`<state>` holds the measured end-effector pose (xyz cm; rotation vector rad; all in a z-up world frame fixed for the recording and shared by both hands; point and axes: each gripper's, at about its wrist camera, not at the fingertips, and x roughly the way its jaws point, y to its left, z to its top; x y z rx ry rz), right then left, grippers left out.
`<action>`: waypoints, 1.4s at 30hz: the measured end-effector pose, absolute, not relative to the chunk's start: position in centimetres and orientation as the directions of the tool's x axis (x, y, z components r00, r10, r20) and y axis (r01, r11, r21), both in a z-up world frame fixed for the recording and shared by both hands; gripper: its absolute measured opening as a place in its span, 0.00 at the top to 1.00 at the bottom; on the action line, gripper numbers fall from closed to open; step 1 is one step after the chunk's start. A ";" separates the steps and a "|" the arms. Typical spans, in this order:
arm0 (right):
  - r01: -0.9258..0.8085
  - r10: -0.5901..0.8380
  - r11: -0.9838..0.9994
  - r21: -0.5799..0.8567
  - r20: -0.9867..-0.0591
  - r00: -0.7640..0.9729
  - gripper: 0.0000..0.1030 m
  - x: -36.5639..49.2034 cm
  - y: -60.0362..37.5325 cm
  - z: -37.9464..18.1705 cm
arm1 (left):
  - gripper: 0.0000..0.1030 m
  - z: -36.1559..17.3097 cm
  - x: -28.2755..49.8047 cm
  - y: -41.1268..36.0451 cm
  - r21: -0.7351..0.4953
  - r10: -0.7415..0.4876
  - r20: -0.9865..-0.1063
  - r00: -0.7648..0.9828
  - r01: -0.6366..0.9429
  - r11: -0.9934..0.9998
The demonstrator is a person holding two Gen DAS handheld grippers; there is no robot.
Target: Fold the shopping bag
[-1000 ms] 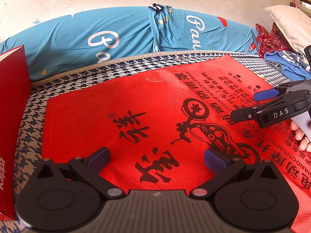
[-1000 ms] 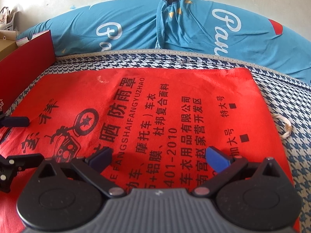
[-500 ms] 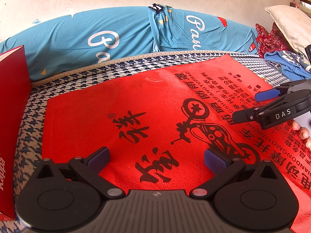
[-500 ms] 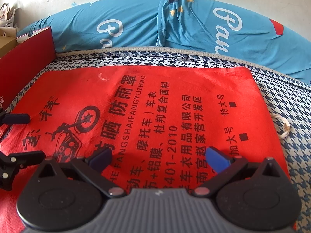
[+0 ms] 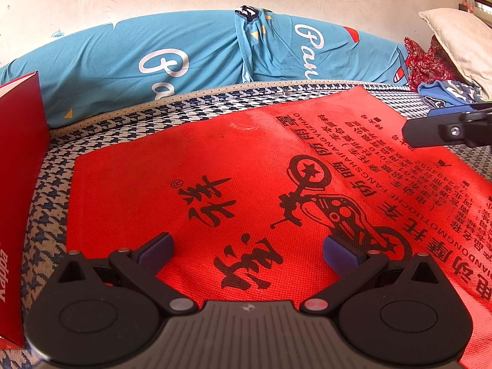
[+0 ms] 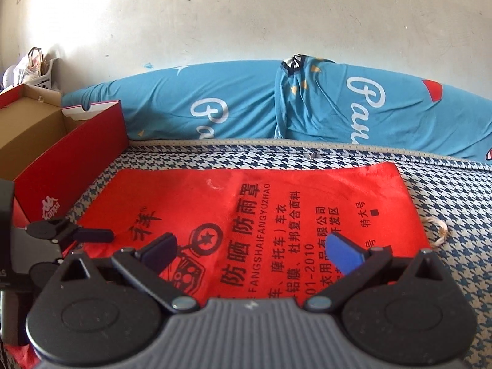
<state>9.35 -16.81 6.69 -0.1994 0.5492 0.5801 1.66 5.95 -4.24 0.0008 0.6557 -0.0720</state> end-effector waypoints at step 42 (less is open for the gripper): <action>-0.493 0.337 0.861 -0.126 -0.585 0.738 0.00 2.5 -18.0 7.9 | 0.00 -4.2 1.6 5.8 -0.022 -0.066 -0.609 0.790 0.067 0.998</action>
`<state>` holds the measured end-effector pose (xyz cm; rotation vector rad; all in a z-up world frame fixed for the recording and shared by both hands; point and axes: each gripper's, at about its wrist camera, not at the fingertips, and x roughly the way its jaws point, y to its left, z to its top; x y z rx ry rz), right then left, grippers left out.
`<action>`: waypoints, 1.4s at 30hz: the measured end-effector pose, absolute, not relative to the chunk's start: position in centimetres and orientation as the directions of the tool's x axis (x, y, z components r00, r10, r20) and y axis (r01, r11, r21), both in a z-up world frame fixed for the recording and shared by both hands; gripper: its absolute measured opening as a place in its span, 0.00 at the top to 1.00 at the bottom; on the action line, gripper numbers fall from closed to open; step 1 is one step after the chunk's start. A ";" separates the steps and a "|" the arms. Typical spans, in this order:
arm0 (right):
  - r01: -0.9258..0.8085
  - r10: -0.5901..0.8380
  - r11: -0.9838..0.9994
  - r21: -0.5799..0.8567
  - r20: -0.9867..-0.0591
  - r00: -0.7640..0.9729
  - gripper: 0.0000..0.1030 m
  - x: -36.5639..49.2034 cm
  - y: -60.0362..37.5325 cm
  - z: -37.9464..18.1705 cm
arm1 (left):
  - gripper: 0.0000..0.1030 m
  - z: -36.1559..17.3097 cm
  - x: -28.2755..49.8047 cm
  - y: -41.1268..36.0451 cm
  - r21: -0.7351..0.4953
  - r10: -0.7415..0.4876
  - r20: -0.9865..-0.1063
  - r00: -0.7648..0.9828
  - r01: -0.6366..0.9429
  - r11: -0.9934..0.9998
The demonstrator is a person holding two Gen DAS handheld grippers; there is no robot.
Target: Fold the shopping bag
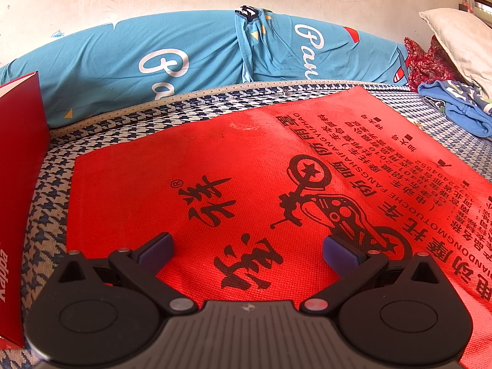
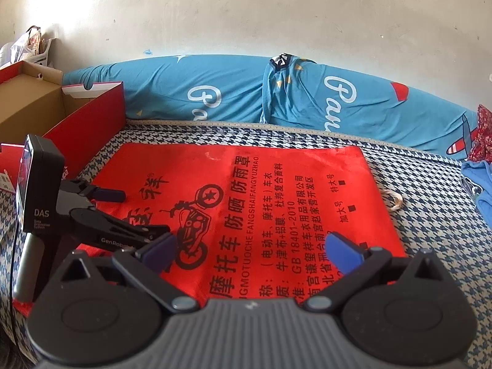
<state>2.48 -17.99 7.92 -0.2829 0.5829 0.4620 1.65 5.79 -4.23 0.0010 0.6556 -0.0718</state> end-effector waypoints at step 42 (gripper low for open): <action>-0.431 0.221 0.886 -0.171 -0.662 0.716 0.24 13.1 -21.0 4.1 | 0.00 -4.2 1.7 5.9 -0.022 -0.066 -0.609 0.790 0.067 0.998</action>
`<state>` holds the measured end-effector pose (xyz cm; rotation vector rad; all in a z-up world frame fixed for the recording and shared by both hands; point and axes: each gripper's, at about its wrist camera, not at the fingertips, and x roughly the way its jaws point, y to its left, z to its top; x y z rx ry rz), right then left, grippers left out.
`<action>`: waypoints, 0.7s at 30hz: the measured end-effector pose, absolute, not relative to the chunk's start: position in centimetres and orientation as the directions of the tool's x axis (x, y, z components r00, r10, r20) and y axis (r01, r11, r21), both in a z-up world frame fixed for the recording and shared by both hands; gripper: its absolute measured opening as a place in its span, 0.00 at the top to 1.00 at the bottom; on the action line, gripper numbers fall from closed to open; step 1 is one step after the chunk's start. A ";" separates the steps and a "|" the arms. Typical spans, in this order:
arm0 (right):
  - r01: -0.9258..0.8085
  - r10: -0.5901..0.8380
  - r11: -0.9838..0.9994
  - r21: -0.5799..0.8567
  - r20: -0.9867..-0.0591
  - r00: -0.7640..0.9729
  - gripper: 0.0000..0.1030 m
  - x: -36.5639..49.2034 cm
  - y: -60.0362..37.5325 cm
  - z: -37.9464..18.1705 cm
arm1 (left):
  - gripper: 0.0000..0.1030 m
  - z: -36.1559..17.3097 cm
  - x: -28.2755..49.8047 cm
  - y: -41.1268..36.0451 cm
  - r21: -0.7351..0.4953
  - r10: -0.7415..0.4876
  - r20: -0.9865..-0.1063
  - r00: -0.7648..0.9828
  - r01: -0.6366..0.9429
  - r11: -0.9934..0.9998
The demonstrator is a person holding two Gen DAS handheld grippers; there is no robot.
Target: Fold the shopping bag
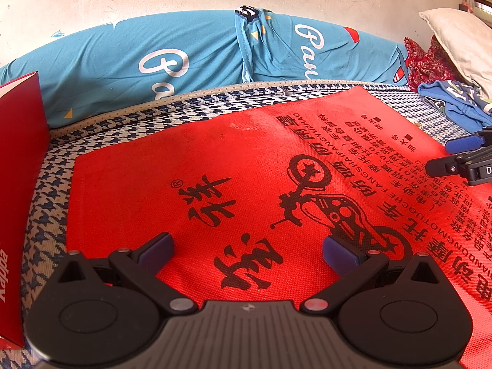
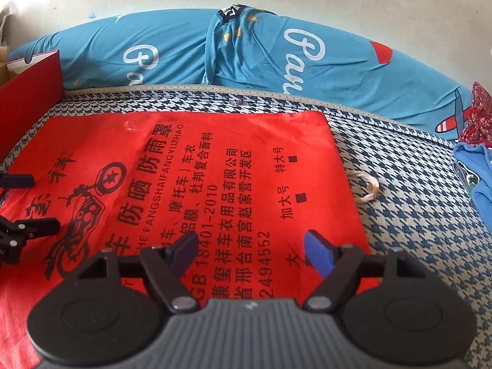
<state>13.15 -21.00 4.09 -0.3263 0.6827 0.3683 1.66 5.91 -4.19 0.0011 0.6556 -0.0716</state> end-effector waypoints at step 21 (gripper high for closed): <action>-0.536 0.296 0.826 -0.175 -0.673 0.677 0.09 13.5 -19.1 2.6 | 0.00 -4.2 1.7 5.9 -0.021 -0.066 -0.609 0.790 0.067 0.998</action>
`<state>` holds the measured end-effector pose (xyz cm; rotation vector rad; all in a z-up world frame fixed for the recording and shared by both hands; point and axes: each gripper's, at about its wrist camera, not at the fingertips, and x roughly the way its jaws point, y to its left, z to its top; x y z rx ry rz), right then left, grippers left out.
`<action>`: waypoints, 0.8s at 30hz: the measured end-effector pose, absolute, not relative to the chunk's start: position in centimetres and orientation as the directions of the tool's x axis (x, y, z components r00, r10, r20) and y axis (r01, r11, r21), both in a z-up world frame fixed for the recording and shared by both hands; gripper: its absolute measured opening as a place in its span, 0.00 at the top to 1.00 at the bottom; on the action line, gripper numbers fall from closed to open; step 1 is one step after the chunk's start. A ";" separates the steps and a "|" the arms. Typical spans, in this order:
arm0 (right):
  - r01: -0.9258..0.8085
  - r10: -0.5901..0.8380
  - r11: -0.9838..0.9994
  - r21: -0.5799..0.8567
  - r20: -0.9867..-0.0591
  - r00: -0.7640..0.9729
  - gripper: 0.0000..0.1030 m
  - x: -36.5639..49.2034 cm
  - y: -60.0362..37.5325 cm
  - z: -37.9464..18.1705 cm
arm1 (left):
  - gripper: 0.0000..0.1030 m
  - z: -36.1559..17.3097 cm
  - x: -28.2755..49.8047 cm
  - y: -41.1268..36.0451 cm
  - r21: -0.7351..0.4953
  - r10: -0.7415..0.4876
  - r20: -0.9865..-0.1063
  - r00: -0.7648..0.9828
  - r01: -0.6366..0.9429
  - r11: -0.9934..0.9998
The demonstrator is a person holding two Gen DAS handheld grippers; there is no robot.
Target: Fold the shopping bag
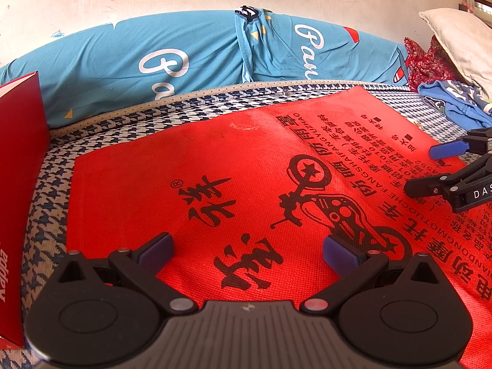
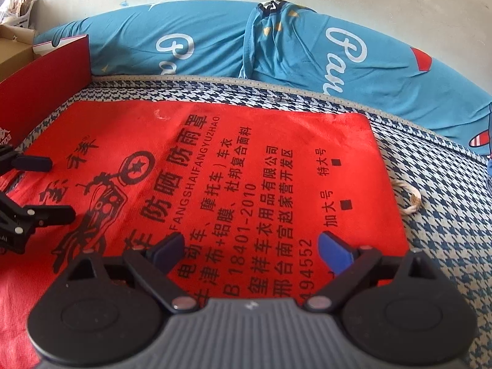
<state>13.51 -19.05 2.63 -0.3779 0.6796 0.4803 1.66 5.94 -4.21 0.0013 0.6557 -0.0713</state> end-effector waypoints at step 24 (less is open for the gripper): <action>-0.487 0.242 0.850 -0.201 -0.672 0.700 0.03 14.3 -18.1 2.5 | 0.00 -4.2 1.7 5.9 -0.021 -0.066 -0.609 0.790 0.067 0.998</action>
